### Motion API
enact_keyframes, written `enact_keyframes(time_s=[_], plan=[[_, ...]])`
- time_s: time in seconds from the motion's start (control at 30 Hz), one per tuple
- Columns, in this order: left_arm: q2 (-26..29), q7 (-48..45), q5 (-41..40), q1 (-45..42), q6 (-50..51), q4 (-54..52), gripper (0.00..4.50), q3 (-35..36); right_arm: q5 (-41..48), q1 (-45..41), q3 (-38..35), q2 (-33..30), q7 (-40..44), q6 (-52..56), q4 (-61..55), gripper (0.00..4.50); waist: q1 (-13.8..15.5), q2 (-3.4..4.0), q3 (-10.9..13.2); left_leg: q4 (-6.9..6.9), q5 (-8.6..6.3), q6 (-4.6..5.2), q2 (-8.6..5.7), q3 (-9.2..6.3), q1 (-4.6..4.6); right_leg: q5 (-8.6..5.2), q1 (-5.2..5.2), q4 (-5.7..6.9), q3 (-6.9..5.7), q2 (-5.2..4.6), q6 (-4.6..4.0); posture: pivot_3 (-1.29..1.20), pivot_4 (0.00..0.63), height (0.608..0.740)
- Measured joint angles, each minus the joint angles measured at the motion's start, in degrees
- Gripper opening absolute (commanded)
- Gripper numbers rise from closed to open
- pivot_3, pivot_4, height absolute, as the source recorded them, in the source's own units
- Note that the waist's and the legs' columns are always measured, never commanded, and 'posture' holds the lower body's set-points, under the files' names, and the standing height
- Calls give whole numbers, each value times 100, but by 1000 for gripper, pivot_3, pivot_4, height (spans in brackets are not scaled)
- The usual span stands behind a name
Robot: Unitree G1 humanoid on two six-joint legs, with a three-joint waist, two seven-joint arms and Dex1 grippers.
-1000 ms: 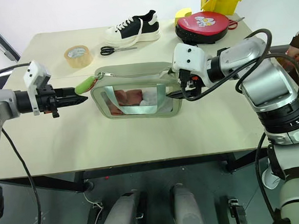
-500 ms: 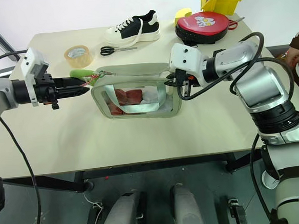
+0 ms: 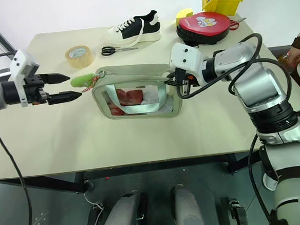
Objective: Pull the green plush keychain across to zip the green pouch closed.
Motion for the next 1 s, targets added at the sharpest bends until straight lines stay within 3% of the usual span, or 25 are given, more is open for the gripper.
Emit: enact_keyframes(time_s=[0.2,0.5,0.87,1.0], plan=[[-125,11,41,-154,-134,131,4425,-60,-3,0,0,29,-5,10,0,0,-3,0,0,0,0,0,0,0,0,0,0,0,0,1,0,0,150,740],[-160,-231,6,-239,-191,375,40,-53,1,0,-1,42,-27,52,-1,0,0,0,0,0,0,0,0,0,0,0,-1,1,0,1,0,0,150,740],[-710,-156,-248,-1350,-101,611,40,68,2,-3,-5,116,-67,47,14,0,4,-1,0,5,0,0,-1,2,0,1,1,3,0,2,1,0,150,740],[-758,-240,-183,-1223,-171,340,40,-109,1,-3,-5,140,-72,47,14,0,-21,0,0,2,4,-7,0,3,2,0,-2,8,0,3,1,0,150,740]])
